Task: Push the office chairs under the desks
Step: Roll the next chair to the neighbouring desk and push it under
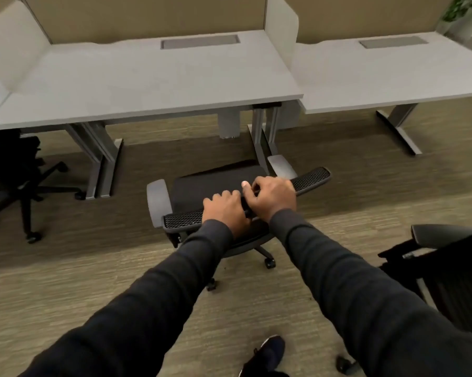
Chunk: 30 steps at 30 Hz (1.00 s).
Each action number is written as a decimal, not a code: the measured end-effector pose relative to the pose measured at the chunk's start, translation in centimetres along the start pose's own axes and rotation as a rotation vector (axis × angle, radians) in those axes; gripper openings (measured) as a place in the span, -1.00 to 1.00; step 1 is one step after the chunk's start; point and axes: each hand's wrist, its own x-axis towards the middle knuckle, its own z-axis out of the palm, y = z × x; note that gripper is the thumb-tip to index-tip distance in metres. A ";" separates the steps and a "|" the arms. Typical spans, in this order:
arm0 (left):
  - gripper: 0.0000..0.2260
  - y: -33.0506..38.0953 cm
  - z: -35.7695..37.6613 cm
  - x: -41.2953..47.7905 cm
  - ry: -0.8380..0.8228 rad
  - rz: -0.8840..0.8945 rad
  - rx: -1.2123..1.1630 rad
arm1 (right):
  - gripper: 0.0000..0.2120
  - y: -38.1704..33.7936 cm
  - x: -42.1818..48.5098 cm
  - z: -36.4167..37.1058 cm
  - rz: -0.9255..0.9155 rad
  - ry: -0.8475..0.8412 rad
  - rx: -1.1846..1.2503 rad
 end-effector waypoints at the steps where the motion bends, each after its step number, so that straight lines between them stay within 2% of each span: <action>1: -0.42 0.0 -0.4 1.7 0.010 -0.005 -0.007 | -0.47 0.2 1.8 0.4 -0.014 -0.019 -0.004; 3: -0.39 -0.4 -1.1 5.2 0.016 -0.021 -0.022 | -0.48 0.7 5.2 1.3 -0.062 -0.089 -0.013; 6: -0.45 -1.6 -2.0 10.0 0.036 -0.046 -0.015 | -0.43 1.5 9.5 2.7 -0.129 -0.133 -0.107; 9: -0.51 -2.7 -3.2 14.9 0.039 -0.050 0.010 | -0.22 2.3 12.6 3.6 0.077 -0.089 -0.128; 11: -0.53 -3.6 -3.8 18.1 0.047 -0.051 0.023 | -0.11 2.9 14.9 4.1 0.173 -0.145 -0.042; 15: -0.50 -5.7 -5.1 24.3 0.086 -0.017 0.035 | -0.03 4.5 20.8 5.0 0.034 -0.287 0.034; 21: -0.37 -9.6 -7.5 32.7 0.098 -0.003 0.048 | -0.01 2.9 30.1 7.5 0.052 -0.442 -0.035; 30: -0.34 -15.4 -10.0 43.1 0.109 0.062 0.087 | -0.08 -0.5 39.6 10.9 0.102 -0.481 -0.117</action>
